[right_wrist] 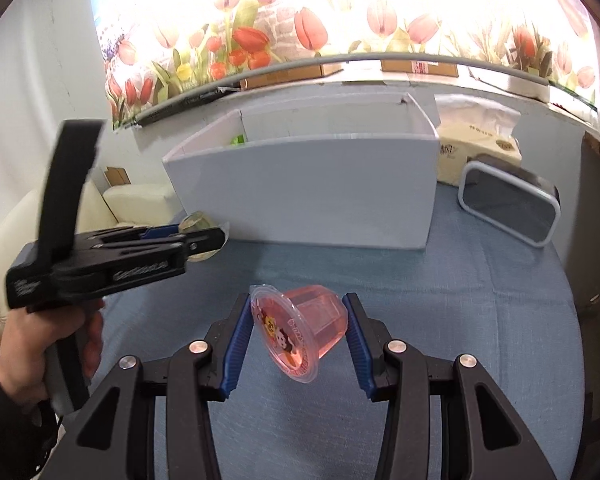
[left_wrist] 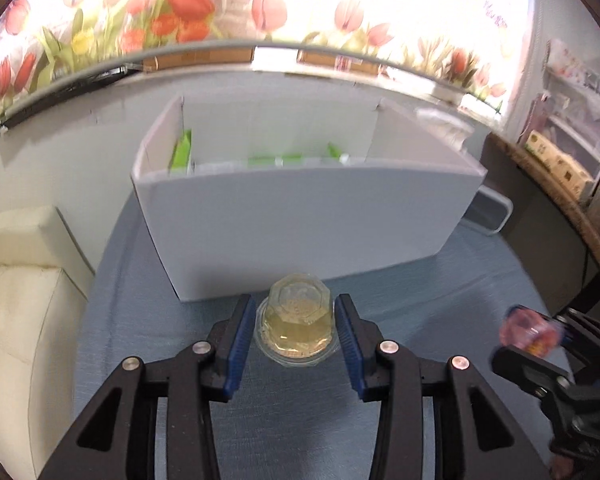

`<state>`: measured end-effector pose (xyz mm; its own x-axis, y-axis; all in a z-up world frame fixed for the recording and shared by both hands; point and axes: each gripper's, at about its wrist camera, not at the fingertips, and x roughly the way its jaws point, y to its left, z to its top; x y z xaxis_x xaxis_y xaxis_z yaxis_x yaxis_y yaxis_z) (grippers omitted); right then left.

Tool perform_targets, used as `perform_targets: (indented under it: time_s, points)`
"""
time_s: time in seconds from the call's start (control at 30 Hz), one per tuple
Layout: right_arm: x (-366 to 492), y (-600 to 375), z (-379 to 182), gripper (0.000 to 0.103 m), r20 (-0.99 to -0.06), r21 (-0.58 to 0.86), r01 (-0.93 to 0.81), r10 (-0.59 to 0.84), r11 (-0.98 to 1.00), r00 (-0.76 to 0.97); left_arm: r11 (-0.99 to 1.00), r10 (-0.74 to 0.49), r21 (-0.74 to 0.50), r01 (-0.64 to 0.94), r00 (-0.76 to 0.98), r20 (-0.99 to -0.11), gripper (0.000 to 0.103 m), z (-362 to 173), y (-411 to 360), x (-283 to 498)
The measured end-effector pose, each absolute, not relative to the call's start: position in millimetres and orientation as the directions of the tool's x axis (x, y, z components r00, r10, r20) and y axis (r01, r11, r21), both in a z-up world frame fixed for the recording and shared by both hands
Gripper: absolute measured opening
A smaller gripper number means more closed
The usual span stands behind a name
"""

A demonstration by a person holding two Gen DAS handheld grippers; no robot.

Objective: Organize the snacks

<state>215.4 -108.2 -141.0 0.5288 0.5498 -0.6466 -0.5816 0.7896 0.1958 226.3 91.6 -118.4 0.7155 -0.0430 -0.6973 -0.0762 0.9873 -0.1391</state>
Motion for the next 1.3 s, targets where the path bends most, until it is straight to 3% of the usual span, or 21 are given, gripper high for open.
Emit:
perform_targets:
  time_s: [0.33,0.63,0.7,0.73,0.8,1.0,1.2,1.3]
  points:
    - [283,-81,-70,0.049,-0.562,0.184,-0.594,0.58,0.783,0.59,0.983,-0.062,-0.175,-0.053,0.802,-0.594,0.046,-40,115,263]
    - [372,-36,-83,0.05,-0.646,0.156,-0.574,0.522,0.804,0.556,0.988,-0.035,-0.136,-0.074,0.749,-0.662,0.047,-62,131,342]
    - [381,-36,-88,0.056,-0.655,0.158,-0.565,0.515,0.81,0.554,0.989,-0.004,-0.111,-0.099,0.732,-0.681,0.076,-69,133,350]
    - [386,-37,-91,0.079,-0.661,0.169,-0.553,0.51,0.816,0.55,0.987,0.015,-0.106,-0.118,0.731,-0.682,0.101,-71,136,350]
    - [389,-46,-91,0.094,-0.641,0.183,-0.523,0.504,0.833,0.579,0.986,0.038,-0.099,-0.136,0.754,-0.656,0.103,-71,142,345]
    - [385,-58,-88,0.103,-0.63,0.145,-0.488,0.461,0.861,0.625,0.974,0.019,-0.159,-0.162,0.755,-0.655,0.103,-71,155,332]
    - [371,-57,-84,0.103,-0.624,0.112,-0.499,0.451,0.86,0.638,0.975,0.076,-0.108,-0.193,0.75,-0.657,0.103,-66,150,314]
    - [359,-56,-83,0.103,-0.618,0.086,-0.502,0.441,0.861,0.651,0.973,0.148,-0.049,-0.224,0.775,-0.615,0.103,-56,143,299]
